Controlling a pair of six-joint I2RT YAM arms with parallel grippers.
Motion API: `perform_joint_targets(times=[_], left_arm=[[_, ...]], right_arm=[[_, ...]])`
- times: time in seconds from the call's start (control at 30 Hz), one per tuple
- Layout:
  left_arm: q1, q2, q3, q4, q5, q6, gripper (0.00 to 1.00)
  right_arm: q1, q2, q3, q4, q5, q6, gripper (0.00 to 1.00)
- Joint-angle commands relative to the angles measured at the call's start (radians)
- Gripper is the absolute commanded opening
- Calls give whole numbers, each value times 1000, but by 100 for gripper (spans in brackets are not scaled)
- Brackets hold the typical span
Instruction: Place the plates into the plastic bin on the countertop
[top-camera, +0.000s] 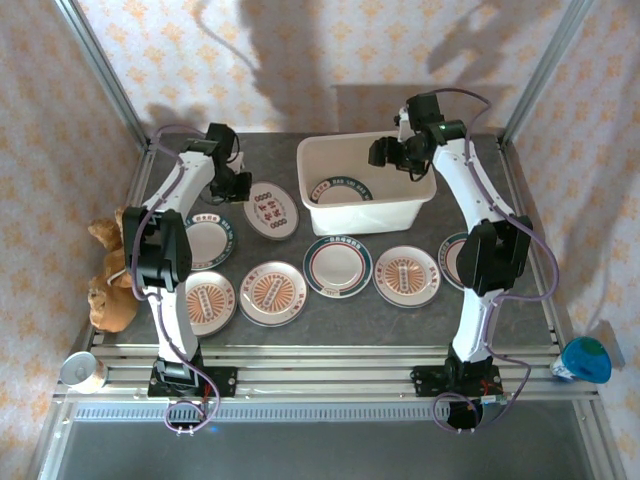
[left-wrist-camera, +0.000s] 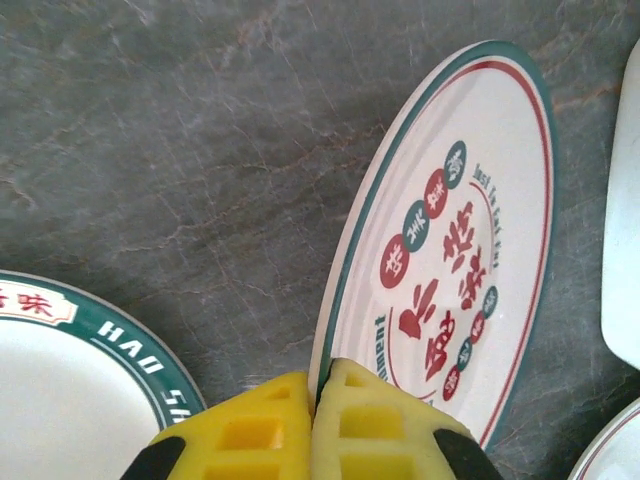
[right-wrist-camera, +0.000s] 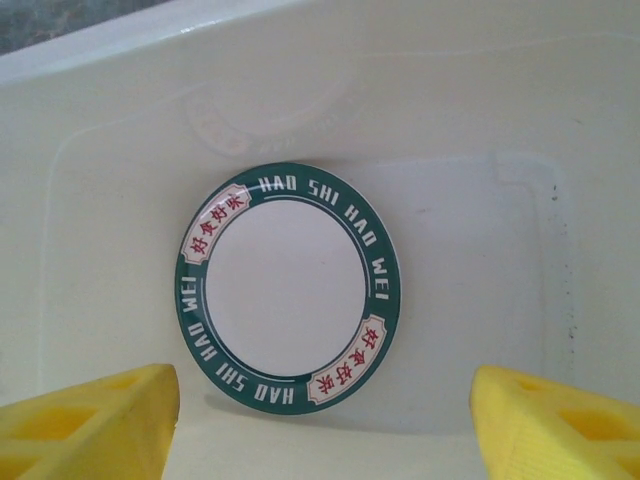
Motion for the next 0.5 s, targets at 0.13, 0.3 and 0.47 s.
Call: perform_joint_targets(times=[0.13,0.3,0.47], left_arm=[[1,-144,38,107,-92,-73,0],[0,-192,61,162,-146,-106,0],[4,-221,125,214,-152,-139,0]], right_arm=[[-17,-3,58,7,-50,-11,75],[-28,0,72,14,-95,-1,74],[-36,13,99,14,-128,6,74]])
